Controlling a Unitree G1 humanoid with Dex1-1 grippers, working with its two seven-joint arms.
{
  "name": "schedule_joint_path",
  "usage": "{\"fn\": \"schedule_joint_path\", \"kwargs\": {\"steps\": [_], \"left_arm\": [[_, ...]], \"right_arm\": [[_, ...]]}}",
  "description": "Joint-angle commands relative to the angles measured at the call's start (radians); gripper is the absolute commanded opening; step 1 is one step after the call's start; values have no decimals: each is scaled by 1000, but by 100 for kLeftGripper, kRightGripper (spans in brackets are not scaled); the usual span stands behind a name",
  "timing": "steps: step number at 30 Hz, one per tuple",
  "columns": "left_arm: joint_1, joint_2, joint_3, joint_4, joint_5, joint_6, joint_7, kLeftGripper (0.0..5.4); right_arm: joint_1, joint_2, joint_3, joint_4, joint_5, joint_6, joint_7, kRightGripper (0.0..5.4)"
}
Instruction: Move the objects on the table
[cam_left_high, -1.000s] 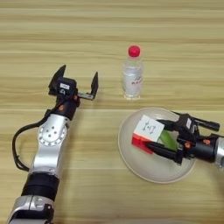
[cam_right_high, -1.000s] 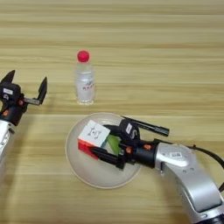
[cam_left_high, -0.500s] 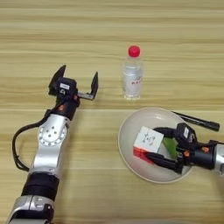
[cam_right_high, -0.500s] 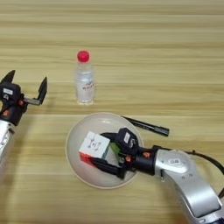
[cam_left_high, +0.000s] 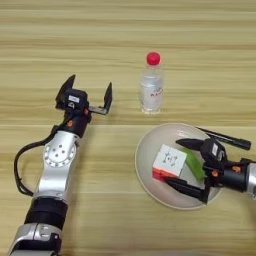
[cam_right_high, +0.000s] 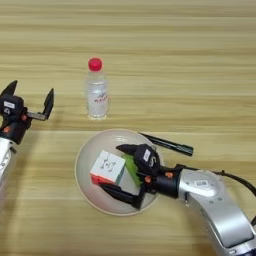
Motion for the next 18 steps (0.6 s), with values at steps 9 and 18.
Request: {"fn": "schedule_joint_path", "kwargs": {"steps": [9, 18], "left_arm": [[-18, 4, 0, 18, 5, -12, -6, 540], [-11, 4, -3, -1, -4, -11, -19, 540]], "right_arm": [[-31, 16, -75, -83, 125, 4, -6, 537], [-56, 42, -111, -78, 163, 12, -40, 537]]}}
